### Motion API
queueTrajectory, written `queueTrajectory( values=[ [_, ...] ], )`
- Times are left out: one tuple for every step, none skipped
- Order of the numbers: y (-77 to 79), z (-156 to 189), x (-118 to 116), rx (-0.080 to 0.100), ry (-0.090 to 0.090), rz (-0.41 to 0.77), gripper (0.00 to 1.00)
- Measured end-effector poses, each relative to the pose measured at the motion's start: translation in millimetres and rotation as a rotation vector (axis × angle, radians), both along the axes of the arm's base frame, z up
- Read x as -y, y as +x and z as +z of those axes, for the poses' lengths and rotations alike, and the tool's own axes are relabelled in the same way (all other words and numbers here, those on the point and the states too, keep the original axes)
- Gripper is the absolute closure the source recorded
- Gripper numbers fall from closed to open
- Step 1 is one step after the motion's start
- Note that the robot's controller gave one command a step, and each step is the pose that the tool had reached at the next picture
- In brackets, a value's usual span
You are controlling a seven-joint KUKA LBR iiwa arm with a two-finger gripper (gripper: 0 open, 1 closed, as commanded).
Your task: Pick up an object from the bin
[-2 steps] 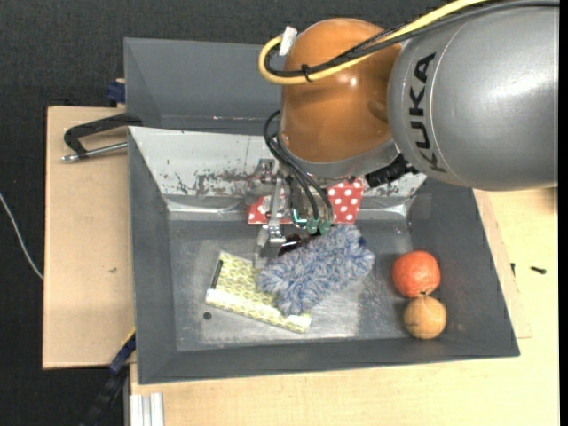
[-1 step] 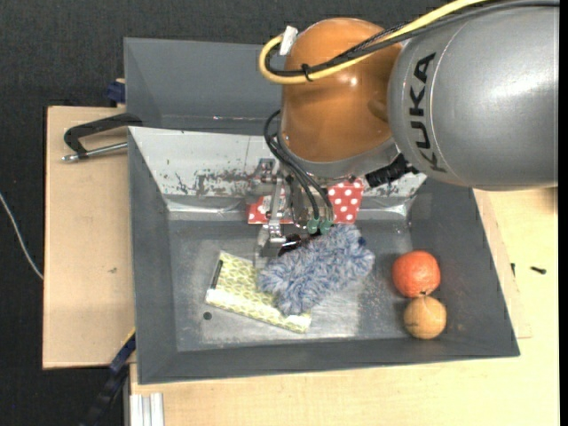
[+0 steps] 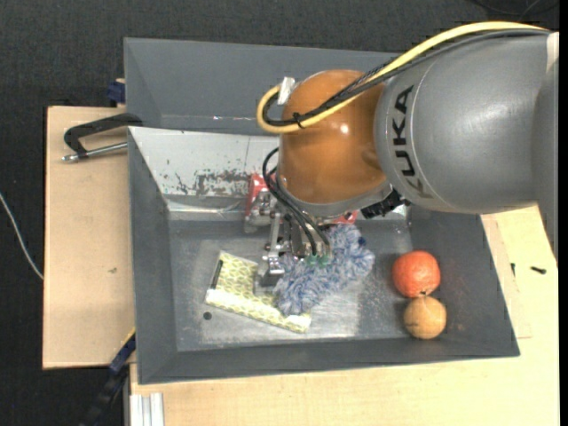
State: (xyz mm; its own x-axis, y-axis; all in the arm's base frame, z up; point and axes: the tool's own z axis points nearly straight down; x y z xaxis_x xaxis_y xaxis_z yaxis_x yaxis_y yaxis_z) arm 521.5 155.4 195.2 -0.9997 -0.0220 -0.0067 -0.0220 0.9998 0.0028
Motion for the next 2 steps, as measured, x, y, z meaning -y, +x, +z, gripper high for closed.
queueTrajectory(
  values=[
    [2.6, -32.9, 63.7, -0.006, -0.002, 0.067, 0.0],
    [6.5, -116.1, 32.6, 0.0, -0.001, 0.07, 1.0]
  ],
)
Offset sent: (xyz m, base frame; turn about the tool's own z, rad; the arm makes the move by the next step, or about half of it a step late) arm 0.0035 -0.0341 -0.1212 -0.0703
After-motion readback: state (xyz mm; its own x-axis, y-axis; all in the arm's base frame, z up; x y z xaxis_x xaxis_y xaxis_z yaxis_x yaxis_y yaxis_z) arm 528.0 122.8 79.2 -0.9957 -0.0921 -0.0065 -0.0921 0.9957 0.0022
